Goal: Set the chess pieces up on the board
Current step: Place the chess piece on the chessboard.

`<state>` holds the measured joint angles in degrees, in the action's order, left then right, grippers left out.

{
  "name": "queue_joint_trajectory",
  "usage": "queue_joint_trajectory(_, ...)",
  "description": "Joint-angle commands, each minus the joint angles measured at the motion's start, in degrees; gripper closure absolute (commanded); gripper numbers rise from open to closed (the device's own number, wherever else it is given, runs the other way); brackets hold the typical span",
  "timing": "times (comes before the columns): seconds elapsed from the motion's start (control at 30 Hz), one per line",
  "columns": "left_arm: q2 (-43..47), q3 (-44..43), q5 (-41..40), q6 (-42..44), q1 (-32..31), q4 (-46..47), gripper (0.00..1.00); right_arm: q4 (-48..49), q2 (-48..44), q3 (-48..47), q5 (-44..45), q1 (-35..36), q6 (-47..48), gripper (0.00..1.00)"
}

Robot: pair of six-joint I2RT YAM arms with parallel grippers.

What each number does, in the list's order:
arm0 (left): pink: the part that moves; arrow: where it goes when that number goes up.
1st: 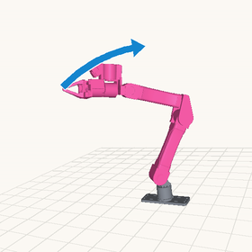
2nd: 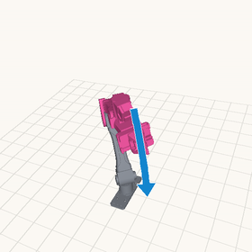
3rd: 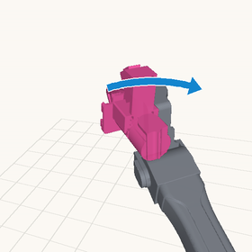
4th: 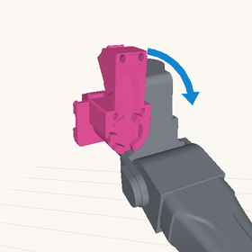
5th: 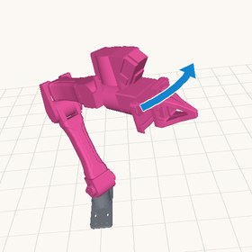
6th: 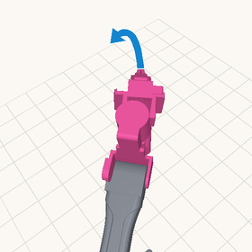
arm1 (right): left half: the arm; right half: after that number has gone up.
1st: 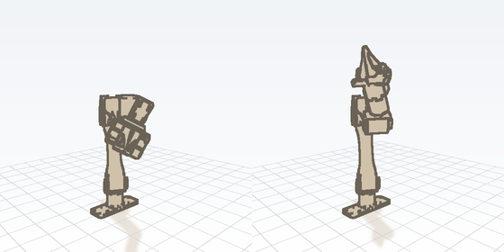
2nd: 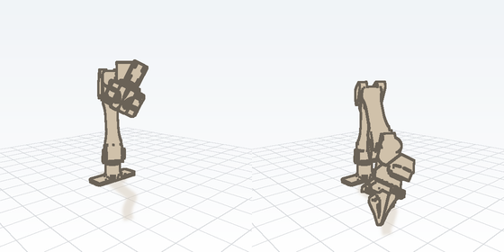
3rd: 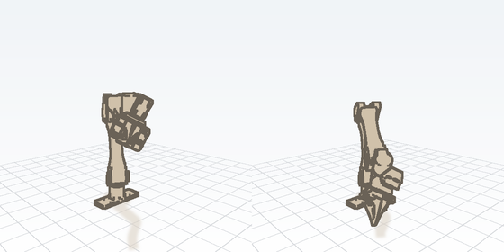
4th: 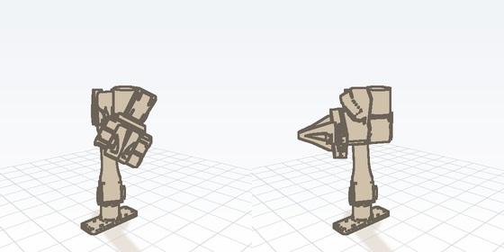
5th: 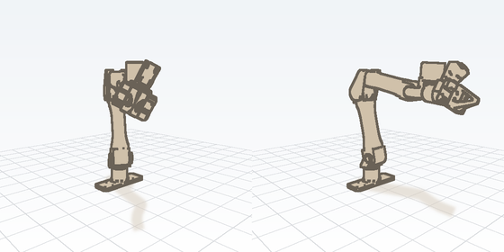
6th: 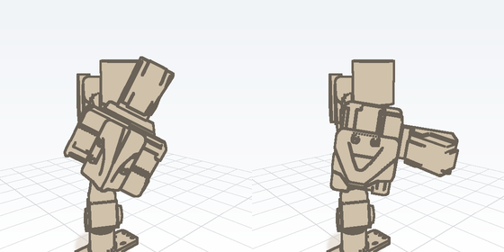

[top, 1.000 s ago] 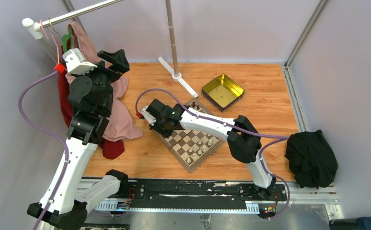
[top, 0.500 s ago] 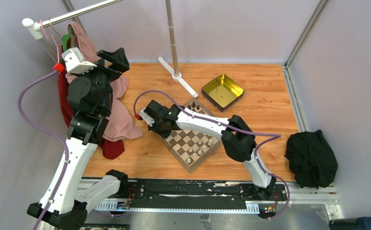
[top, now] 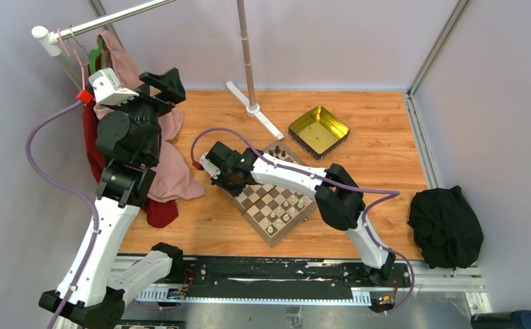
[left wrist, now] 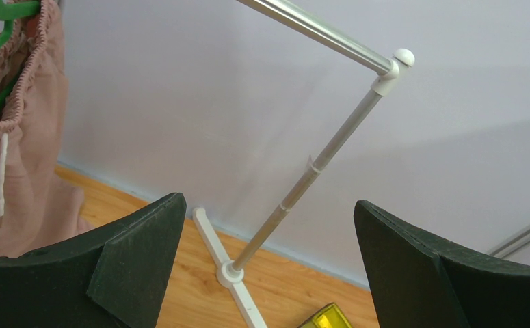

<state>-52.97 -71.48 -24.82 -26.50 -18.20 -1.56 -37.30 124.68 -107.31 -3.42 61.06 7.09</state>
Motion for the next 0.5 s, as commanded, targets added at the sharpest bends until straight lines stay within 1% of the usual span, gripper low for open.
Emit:
queue_joint_trajectory(0.0, 0.52, 0.54, 0.44, 1.01, -0.35, 1.34, 0.00, -1.29, 1.40, -1.33, 0.56, -0.82, 0.73, 1.00)
queue_joint_trajectory(0.47, 0.06, 0.74, 0.82, 1.10, -0.35, 1.30, 0.00, -1.01, 2.58, -1.59, 0.17, -2.15, 0.91, 1.00)
